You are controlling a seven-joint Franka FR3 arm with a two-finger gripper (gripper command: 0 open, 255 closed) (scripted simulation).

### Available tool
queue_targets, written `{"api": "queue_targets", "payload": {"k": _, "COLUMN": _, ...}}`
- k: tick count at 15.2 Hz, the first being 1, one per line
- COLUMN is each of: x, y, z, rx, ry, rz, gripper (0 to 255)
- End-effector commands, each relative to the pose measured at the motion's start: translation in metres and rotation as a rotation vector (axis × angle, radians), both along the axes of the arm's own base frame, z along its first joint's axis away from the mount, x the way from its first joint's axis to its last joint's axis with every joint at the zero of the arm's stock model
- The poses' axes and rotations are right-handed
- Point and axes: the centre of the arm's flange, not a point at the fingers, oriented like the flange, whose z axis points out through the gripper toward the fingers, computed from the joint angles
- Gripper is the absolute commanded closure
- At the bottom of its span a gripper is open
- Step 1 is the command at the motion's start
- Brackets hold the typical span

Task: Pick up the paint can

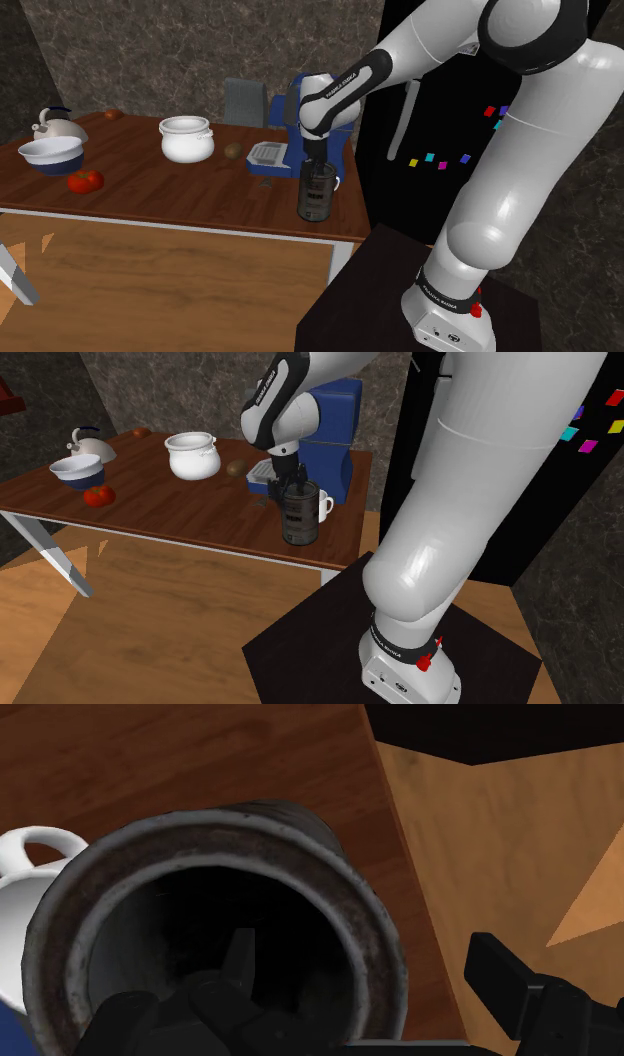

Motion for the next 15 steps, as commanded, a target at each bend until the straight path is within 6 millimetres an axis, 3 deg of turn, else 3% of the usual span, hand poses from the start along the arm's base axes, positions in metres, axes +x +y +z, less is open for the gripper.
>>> {"api": "queue_targets", "payload": {"k": 1, "x": 0.000, "y": 0.001, "z": -0.006, "rx": 0.000, "ry": -0.001, "rz": 0.000, "gripper": 0}}
{"api": "queue_targets", "payload": {"k": 2, "x": 0.000, "y": 0.001, "z": -0.006, "rx": 0.000, "ry": -0.001, "rz": 0.000, "gripper": 255}}
{"api": "queue_targets", "payload": {"k": 11, "x": 0.000, "y": 0.001, "z": -0.006, "rx": 0.000, "ry": -0.001, "rz": 0.000, "gripper": 255}}
{"api": "queue_targets", "payload": {"k": 15, "x": 0.000, "y": 0.001, "z": 0.015, "rx": 0.000, "ry": -0.001, "rz": 0.000, "gripper": 255}}
